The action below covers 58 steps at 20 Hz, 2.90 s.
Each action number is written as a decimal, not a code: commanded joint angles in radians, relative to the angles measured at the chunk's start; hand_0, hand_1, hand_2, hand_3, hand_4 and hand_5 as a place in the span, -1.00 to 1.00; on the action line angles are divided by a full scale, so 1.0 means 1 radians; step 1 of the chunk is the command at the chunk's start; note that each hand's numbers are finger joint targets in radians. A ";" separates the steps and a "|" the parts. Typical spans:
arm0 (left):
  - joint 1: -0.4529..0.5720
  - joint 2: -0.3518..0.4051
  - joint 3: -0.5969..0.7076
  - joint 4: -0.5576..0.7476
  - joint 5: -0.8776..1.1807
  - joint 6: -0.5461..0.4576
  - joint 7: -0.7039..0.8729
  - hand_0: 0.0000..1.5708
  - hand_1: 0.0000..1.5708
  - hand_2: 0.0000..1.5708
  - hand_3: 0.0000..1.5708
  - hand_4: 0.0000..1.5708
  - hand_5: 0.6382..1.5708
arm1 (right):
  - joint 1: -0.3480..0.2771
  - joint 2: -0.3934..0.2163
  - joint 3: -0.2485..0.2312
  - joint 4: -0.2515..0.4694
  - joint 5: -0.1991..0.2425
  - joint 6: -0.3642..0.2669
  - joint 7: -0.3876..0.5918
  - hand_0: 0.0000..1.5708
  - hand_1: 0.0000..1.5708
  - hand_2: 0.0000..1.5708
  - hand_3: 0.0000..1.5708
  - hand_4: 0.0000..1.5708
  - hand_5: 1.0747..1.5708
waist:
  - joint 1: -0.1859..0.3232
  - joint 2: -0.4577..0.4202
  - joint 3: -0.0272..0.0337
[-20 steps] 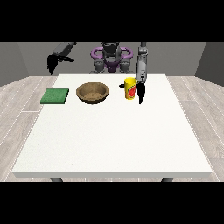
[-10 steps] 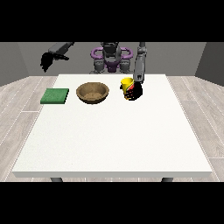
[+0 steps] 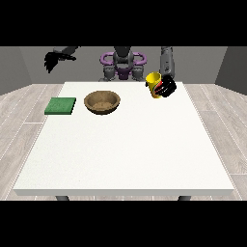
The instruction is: Pick the cup and pour the ball into the bowl, then pick the bowl and place it on the pad
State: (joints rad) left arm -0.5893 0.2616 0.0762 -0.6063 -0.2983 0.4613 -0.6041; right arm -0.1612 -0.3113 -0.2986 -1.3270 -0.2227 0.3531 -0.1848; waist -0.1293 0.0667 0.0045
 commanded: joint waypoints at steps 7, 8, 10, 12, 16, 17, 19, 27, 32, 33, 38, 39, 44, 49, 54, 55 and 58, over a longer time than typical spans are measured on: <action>-0.218 0.075 -0.179 0.026 -0.290 0.069 0.429 0.90 0.90 1.00 1.00 0.95 0.39 | -0.031 -0.009 -0.023 0.142 -0.008 0.036 -0.058 -1.00 -1.00 -1.00 -1.00 -1.00 0.99 | -0.005 -0.035 -0.0026; -0.228 0.049 -0.205 0.024 -0.325 0.089 0.465 0.90 0.90 1.00 1.00 0.92 0.35 | -0.080 -0.056 -0.046 0.161 -0.025 0.044 -0.013 -1.00 -1.00 -1.00 -1.00 -1.00 0.99 | 0.019 -0.040 -0.0028; -0.202 0.044 -0.198 0.021 -0.342 0.101 0.466 0.90 0.90 1.00 1.00 0.92 0.35 | -0.044 -0.019 -0.011 0.118 -0.006 0.042 -0.035 -1.00 -1.00 -1.00 -1.00 -1.00 0.99 | -0.002 -0.042 -0.0041; -0.229 0.032 -0.220 -0.009 -0.381 0.069 0.540 0.90 0.90 1.00 1.00 0.92 0.35 | -0.019 -0.036 -0.033 0.184 0.001 0.060 -0.081 -1.00 -1.00 -1.00 -1.00 -1.00 0.99 | 0.022 -0.057 -0.0039; -0.231 -0.041 -0.313 0.001 -0.515 0.109 0.667 0.91 0.91 1.00 1.00 0.92 0.30 | -0.025 -0.038 -0.042 0.207 0.000 0.047 -0.070 -1.00 -1.00 -1.00 -1.00 -1.00 1.00 | 0.030 -0.101 -0.0037; -0.262 -0.052 -0.353 0.004 -0.565 0.099 0.715 0.91 0.91 1.00 1.00 0.94 0.29 | 0.004 -0.065 -0.052 0.255 0.009 0.082 -0.102 -1.00 -1.00 -1.00 -1.00 -1.00 1.00 | 0.034 -0.109 -0.0027; -0.280 -0.034 -0.396 0.010 -0.617 0.032 0.738 0.96 0.96 1.00 1.00 1.00 0.13 | 0.028 -0.033 -0.036 0.252 0.027 0.057 -0.108 -1.00 -1.00 -1.00 -1.00 -1.00 0.99 | 0.049 -0.165 -0.0025; -0.405 -0.139 -0.638 0.086 -0.940 -0.077 0.924 0.90 0.90 1.00 1.00 0.92 0.45 | -0.024 -0.084 -0.057 0.300 -0.006 0.108 -0.078 -1.00 -1.00 -1.00 -1.00 -1.00 1.00 | 0.005 -0.162 -0.0023; -0.490 -0.199 -0.774 0.124 -1.103 -0.199 0.966 0.92 0.92 1.00 1.00 1.00 -0.13 | -0.072 -0.078 -0.042 0.317 0.003 0.110 -0.087 -1.00 -1.00 -1.00 -1.00 -1.00 1.00 | 0.001 -0.127 -0.0022; -0.482 -0.167 -0.811 0.146 -1.149 -0.192 0.956 0.96 0.96 1.00 1.00 1.00 0.04 | -0.057 -0.064 -0.037 0.305 0.004 0.122 -0.124 -1.00 -1.00 -1.00 -1.00 -1.00 1.00 | -0.015 -0.116 -0.0020; -0.461 -0.235 -0.934 0.163 -1.282 -0.312 0.986 0.88 0.88 1.00 1.00 0.88 0.28 | -0.038 -0.080 -0.053 0.344 0.009 0.107 -0.112 -1.00 -1.00 -1.00 -1.00 -1.00 1.00 | 0.021 -0.168 -0.0031; -0.486 -0.225 -0.926 0.155 -1.281 -0.339 0.957 0.87 0.87 1.00 1.00 0.89 0.24 | -0.030 -0.098 -0.066 0.357 -0.003 0.124 -0.108 -1.00 -1.00 -1.00 -1.00 -1.00 1.00 | 0.020 -0.175 -0.0034; -0.490 -0.257 -0.923 0.121 -1.341 -0.399 0.953 0.84 0.84 1.00 1.00 0.95 0.05 | -0.084 -0.088 -0.060 0.340 -0.014 0.115 -0.094 -1.00 -1.00 -1.00 -1.00 -1.00 1.00 | 0.028 -0.129 -0.0042; -0.459 -0.184 -0.686 0.028 -1.129 -0.247 0.956 0.88 0.88 1.00 1.00 0.90 0.25 | -0.064 -0.060 -0.055 0.339 -0.010 0.066 -0.039 -1.00 -1.00 -1.00 -1.00 -1.00 0.98 | 0.072 -0.150 -0.0099; -0.337 -0.196 -0.405 -0.108 -0.836 -0.063 0.978 0.57 0.57 0.97 0.81 0.93 0.20 | -0.017 -0.058 -0.086 0.355 -0.019 0.044 -0.057 -1.00 -1.00 -1.00 -1.00 -1.00 0.98 | 0.167 -0.153 -0.0154; -0.303 -0.209 -0.359 -0.127 -0.775 -0.031 0.962 0.50 0.50 0.84 0.62 0.86 0.14 | -0.019 -0.041 -0.077 0.338 -0.012 0.023 -0.054 -1.00 -1.00 -1.00 -1.00 -0.87 0.98 | 0.167 -0.149 -0.0182; -0.203 -0.260 -0.252 -0.228 -0.556 0.067 0.906 -0.29 -0.29 -1.00 -1.00 0.13 0.85 | -0.049 0.000 -0.055 0.324 -0.007 0.011 -0.070 -1.00 -1.00 -1.00 -1.00 -0.54 0.99 | 0.171 -0.066 -0.0269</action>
State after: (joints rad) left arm -0.8894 0.0286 -0.3226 -0.7334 -1.0825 0.4127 0.3471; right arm -0.1994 -0.3461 -0.3674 -0.9880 -0.2353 0.3853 -0.2448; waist 0.0262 -0.0530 -0.0149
